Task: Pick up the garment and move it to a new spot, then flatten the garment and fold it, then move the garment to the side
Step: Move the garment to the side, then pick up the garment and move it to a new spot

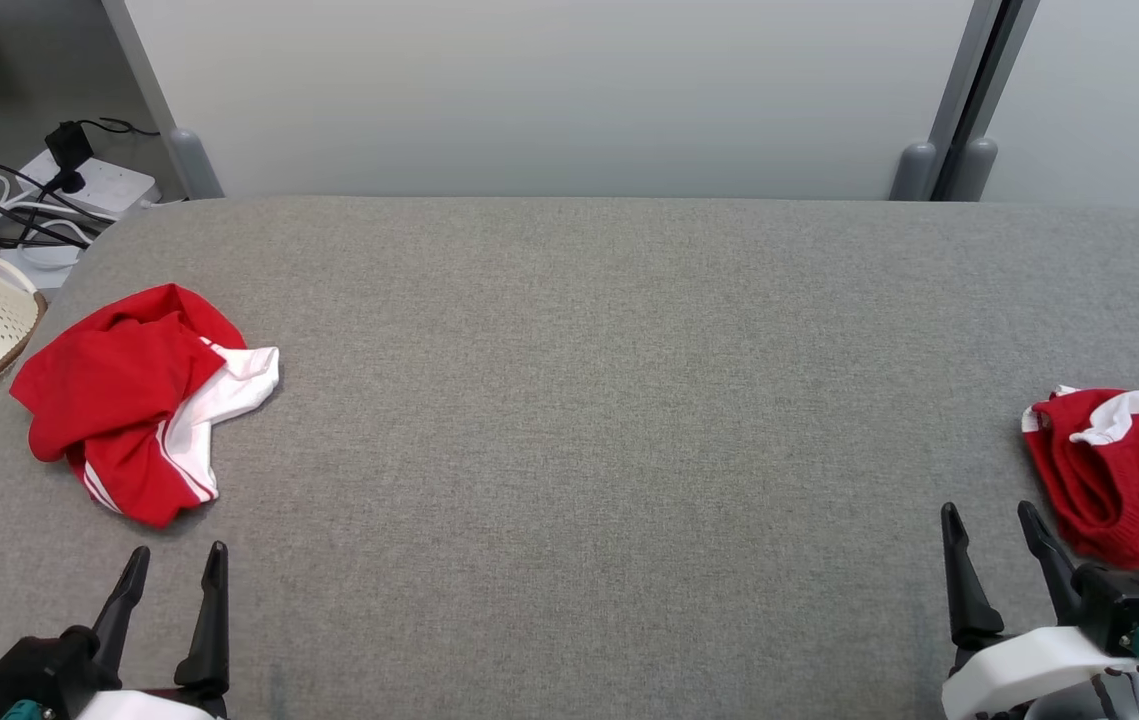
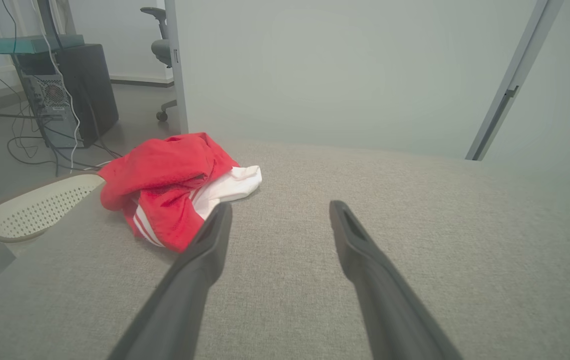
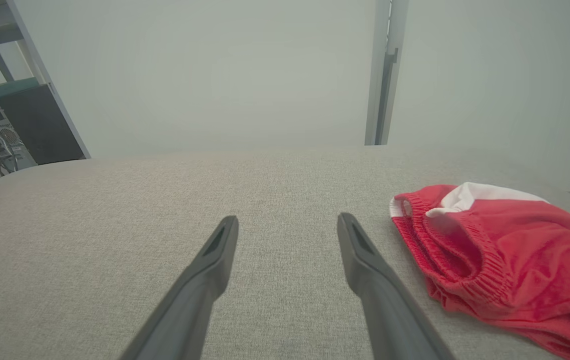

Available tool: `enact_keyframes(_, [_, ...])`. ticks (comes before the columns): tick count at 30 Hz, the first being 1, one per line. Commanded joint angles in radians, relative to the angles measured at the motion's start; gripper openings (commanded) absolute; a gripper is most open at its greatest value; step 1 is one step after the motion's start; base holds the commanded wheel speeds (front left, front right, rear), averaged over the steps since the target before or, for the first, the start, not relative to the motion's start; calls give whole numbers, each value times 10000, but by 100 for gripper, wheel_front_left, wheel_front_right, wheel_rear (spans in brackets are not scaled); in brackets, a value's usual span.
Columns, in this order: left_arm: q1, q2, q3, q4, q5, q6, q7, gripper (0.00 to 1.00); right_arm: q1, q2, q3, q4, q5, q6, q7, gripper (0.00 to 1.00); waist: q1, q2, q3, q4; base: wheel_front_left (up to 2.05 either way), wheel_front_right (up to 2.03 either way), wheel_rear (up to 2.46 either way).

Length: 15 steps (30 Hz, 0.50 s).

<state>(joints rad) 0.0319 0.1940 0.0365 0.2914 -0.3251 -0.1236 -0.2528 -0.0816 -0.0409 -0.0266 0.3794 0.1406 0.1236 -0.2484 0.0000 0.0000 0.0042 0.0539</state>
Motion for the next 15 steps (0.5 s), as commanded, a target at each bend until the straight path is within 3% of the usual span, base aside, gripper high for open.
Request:
enact_keyframes(1, [-363,127,357,-197,139,-71,-90,100,-163,-93,220,-309,33,71,-132,100,0,0,-2,10,0,0,0])
enact_keyframes(8, [-409,90,203,-173,148,-71,-90,100,-278,-93,356,-325,-60,71,-133,100,0,0,-27,399,0,0,0])
enact_keyframes(15, [-436,33,337,29,116,-71,-90,100,-495,-93,956,-22,64,71,-133,100,0,0,-24,1487,0,0,0])
